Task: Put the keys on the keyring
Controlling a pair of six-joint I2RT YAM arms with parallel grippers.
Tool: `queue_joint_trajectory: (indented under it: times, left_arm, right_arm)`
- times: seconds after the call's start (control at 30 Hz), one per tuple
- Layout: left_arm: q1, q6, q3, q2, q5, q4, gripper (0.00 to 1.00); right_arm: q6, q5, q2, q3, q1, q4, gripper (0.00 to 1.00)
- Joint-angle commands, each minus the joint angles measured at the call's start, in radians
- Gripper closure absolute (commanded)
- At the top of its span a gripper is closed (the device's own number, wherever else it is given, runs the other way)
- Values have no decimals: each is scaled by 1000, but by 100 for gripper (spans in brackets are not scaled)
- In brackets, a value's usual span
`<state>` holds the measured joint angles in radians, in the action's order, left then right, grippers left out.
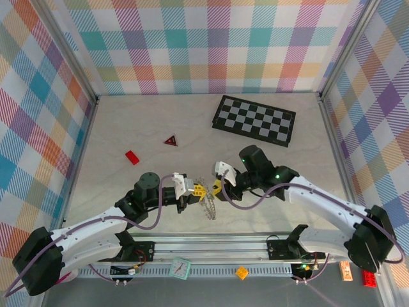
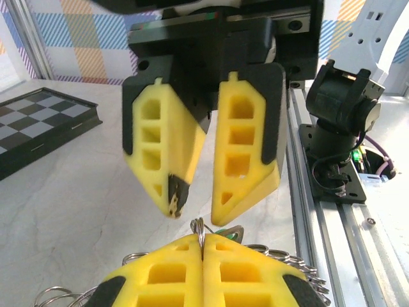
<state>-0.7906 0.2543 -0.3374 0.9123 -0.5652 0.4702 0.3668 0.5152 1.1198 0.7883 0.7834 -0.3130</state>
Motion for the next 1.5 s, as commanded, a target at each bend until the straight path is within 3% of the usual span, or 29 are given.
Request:
queue_joint_trajectory:
  times: [0.0,0.37,0.53,0.63,0.77,0.83,1.03,1.23,1.47]
  left_arm:
    - [-10,-12,12,11,-42,96,100]
    - [-9,-34,10,35,-62,131,100]
    - [-10,-38,12,30,-63,135,100]
    - [-9,-36,10,25,-50,125,100]
    - [-9,-4,-3,-13,20,22,74]
    - [-10,29,-20,-37,44,-68,71]
    - [-9,105,-83,-57,64,-263,70]
    - [-10,112,-104,-37,42,-262,70]
    - [-10,115,-108,-20,35,-254,73]
  right_arm:
    - [43,11,-33,-46,-6,123,71]
    - [24,118,24,-49,-4,194,74]
    - [27,125,37,-42,-4,188,86]
    - [37,129,31,-33,-4,171,100]
    - [74,91,13,1,-4,90,100]
    - [105,63,12,28,-3,30,100]
    - [202,-45,50,128,31,-151,100]
    - [247,-120,114,232,82,-257,100]
    - [282,-126,163,297,127,-299,100]
